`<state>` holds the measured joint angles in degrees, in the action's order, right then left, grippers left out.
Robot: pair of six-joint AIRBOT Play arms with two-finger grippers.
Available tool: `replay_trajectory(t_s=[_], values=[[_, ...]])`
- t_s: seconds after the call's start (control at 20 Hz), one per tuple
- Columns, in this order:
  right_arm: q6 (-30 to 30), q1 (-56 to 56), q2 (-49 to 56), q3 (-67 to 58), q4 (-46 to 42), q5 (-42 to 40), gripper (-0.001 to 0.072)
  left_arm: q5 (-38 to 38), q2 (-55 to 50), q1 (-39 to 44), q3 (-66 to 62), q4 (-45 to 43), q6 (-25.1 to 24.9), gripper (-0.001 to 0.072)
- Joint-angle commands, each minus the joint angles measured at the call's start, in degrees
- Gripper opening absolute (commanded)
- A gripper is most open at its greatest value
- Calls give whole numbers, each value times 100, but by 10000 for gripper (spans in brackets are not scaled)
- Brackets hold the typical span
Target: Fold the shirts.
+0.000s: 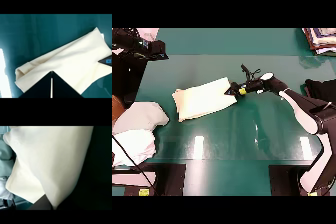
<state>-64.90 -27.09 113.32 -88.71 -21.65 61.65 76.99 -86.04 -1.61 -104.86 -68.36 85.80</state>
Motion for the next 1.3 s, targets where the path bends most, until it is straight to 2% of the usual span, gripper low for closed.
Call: replay_trajectory(t_s=[0.0, 0.2, 0.4, 0.7, 0.95, 1.25], values=[[-223, 282, -192, -337, -579, -26, 13, 164, 4, 164, -7, -20, -72, 22], [-417, 1539, -1294, -15, -1263, -240, 13, 96, 4, 951, -7, -17, -223, 22], [-804, 3445, -2439, 396, -2055, -289, 13, -323, 2, 1716, -7, -17, -227, 23], [-813, 5746, -3174, 734, -2098, -420, 13, -935, 2, 2479, -7, -17, -225, 23], [-813, 6161, -3167, 645, -2037, -437, 13, -951, -15, 2634, -7, -9, -223, 23], [-815, 6151, -3171, -748, -2061, 72, 13, -929, -15, 2634, -7, -11, -223, 23]])
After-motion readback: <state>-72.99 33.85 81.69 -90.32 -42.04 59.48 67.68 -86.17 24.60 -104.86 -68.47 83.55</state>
